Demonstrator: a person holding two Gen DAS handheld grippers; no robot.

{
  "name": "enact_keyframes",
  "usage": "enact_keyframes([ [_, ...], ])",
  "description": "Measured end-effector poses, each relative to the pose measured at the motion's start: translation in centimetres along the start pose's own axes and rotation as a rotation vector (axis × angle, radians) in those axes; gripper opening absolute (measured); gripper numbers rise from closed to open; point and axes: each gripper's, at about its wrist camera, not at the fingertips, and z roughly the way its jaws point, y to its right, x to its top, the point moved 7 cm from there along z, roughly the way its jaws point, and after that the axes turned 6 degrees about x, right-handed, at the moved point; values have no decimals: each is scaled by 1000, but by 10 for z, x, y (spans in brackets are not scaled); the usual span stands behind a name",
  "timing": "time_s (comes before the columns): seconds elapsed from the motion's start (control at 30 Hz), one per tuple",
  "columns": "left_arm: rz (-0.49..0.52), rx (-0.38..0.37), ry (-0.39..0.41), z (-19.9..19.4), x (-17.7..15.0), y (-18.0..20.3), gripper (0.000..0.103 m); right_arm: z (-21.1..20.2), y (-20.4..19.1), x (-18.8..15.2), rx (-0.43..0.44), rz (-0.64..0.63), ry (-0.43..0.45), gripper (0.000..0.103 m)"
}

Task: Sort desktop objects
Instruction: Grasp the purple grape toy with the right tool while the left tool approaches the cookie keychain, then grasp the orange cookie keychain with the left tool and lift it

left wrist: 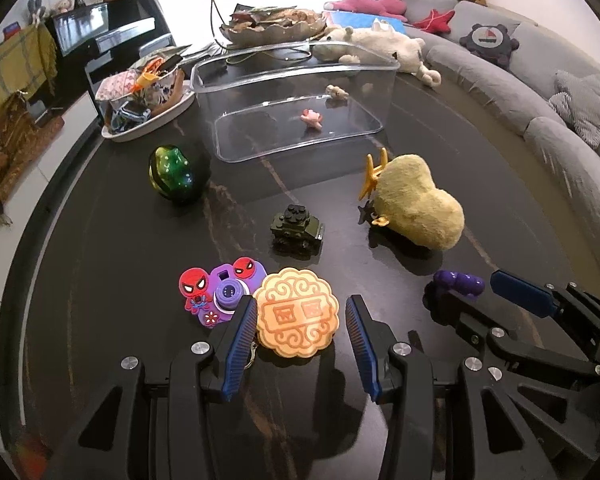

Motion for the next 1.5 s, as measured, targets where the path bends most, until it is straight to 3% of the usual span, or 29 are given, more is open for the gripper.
enact_keyframes([
  [0.63,-5,33,-1,14,6,-1,42,23,2,0,26,22,-45,38],
  [0.87,-22,-20,-16,11,4,-4,44,16,0,1,1,19,-28,38],
  [1.27,-62,-147,-57,6,-9,-18,45,0,-17,-4,31,11,10,38],
  [1.5,-31,-139,-61,7,-7,-13,47,-4,-19,-7,57,19,20,38],
])
